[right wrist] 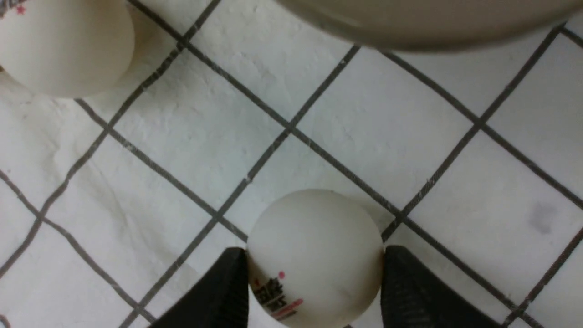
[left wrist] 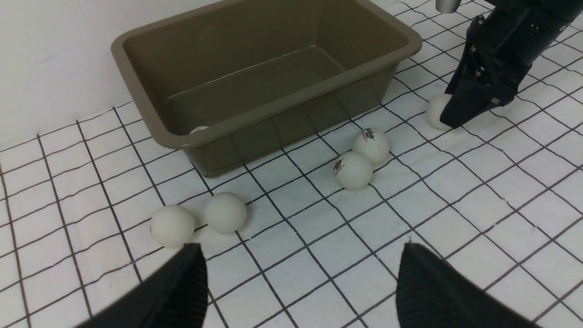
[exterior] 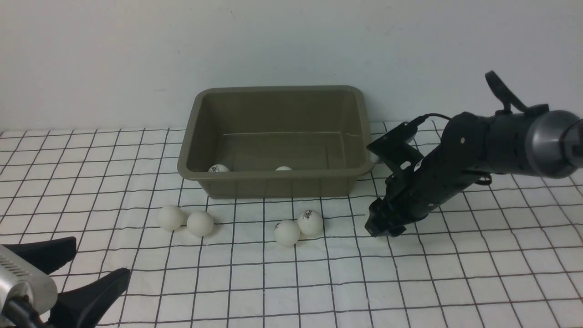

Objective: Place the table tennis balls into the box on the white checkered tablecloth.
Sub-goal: 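Reach for and grasp a ping pong ball on the table, then release the ping pong ball into the bin and lift the gripper away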

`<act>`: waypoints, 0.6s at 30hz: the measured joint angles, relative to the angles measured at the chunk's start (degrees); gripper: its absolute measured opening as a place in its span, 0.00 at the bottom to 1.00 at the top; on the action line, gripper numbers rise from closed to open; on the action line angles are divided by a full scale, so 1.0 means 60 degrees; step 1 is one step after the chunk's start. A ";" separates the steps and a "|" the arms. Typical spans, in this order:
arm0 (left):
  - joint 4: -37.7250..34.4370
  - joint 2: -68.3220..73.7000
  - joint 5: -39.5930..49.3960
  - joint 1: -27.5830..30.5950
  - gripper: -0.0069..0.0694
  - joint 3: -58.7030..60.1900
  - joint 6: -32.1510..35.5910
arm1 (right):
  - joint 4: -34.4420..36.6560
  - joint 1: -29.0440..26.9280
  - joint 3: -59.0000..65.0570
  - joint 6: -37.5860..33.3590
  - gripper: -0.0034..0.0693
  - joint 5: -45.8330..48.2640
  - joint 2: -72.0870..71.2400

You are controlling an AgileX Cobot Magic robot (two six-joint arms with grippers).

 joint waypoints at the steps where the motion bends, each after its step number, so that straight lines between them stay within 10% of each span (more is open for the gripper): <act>1: 0.0000 0.0000 0.0000 0.0000 0.75 0.0000 0.0000 | -0.0207 0.0000 0.0000 0.0053 0.51 0.0015 -0.0011; 10: 0.0000 0.0000 0.0037 0.0000 0.75 0.0000 0.0000 | -0.2686 -0.1208 0.0006 0.1523 0.51 0.1106 -0.1808; 15: -0.0077 0.0000 0.0101 0.0000 0.75 0.0000 0.0000 | -0.1472 -0.1284 0.0006 0.0664 0.51 0.0729 -0.2916; 18: -0.0315 0.0000 0.0228 0.0000 0.75 0.0000 0.0000 | 0.1190 -0.0853 -0.0068 -0.1178 0.51 0.0018 -0.3082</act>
